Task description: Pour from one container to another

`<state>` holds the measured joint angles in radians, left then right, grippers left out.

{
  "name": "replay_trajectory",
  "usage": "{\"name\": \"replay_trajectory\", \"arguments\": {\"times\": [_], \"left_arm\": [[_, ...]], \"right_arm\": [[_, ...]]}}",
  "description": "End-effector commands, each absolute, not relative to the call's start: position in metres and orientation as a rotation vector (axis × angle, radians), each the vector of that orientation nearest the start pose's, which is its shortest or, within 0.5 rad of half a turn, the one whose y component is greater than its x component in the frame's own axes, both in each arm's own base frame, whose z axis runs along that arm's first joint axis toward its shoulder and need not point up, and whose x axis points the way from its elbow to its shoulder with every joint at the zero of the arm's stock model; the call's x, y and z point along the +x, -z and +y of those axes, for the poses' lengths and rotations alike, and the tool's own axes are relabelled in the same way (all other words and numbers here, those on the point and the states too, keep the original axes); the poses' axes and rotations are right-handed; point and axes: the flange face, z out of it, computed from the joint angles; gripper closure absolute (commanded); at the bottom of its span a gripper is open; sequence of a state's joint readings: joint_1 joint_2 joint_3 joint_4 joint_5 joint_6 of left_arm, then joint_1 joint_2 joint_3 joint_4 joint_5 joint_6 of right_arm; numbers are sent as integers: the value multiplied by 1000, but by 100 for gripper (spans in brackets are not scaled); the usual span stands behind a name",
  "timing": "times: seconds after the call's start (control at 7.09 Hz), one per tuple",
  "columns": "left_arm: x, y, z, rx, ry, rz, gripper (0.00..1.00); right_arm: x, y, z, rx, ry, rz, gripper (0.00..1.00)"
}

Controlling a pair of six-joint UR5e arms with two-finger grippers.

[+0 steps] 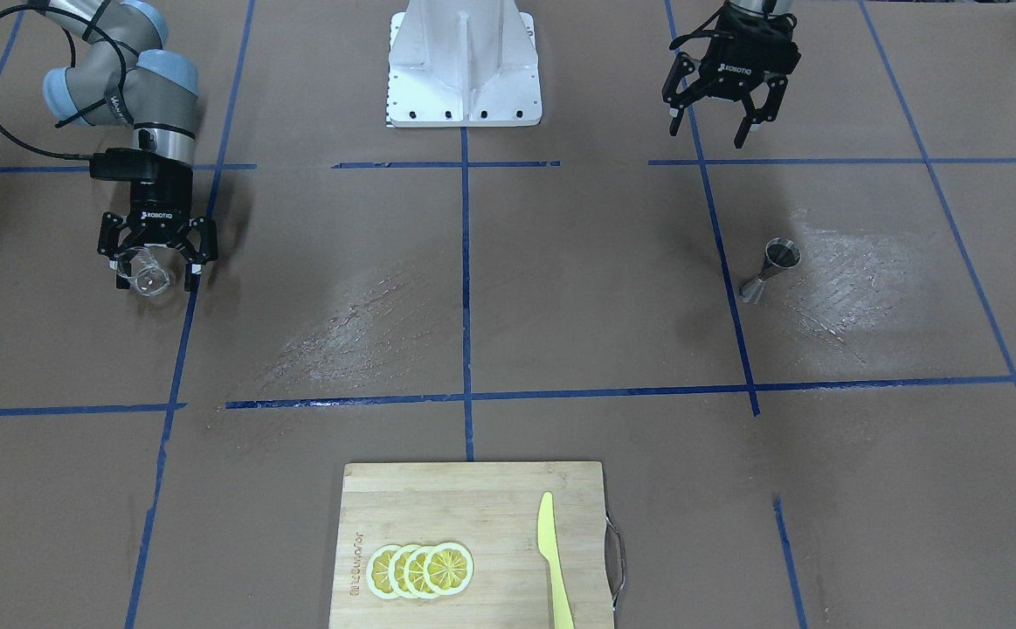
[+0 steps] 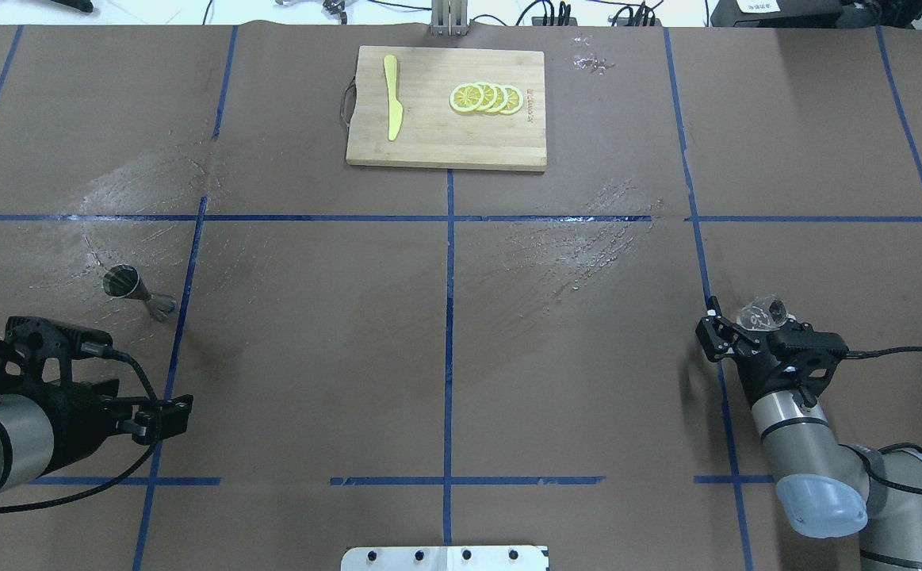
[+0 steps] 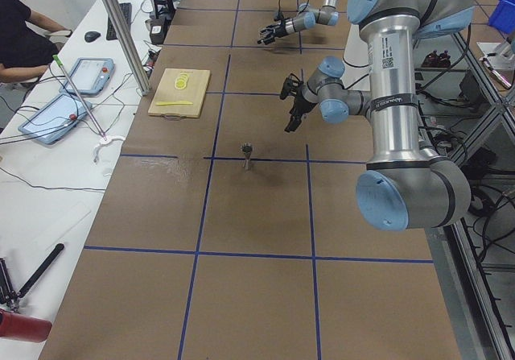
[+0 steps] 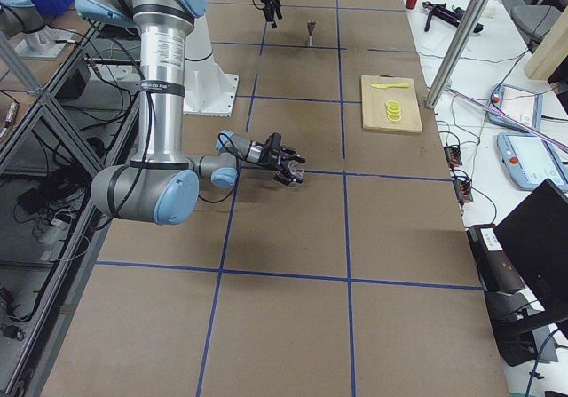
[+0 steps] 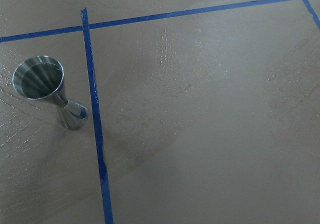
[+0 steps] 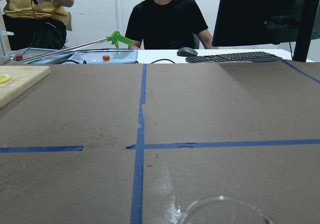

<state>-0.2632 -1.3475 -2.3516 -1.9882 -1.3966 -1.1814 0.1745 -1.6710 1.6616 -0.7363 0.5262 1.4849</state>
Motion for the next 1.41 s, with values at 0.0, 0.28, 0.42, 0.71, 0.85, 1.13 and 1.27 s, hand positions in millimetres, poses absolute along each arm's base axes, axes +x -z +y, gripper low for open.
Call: {"name": "replay_trajectory", "arguments": {"times": [0.0,0.28,0.42,0.71,0.85,1.13,1.27], "left_arm": [[325,-340,-244,466,-30,875,0],[325,-340,-244,466,-30,875,0],[325,-340,-244,466,-30,875,0],[325,-340,-244,465,-29,874,0],[325,-340,-244,466,-29,876,0],[325,-338,-244,467,-30,878,0],[324,-337,-244,468,-30,881,0]], "right_arm": [[-411,-547,-295,1075,-509,-620,0],[-411,-546,-296,1075,-510,-621,0],[-412,-545,-295,1075,-509,-624,0],[-412,-545,-295,1074,-511,-625,9],[-413,-546,-295,1074,-510,-623,16],[-412,-545,-295,1075,-510,-625,0],[-412,-541,-296,1076,-513,-630,0]]}}
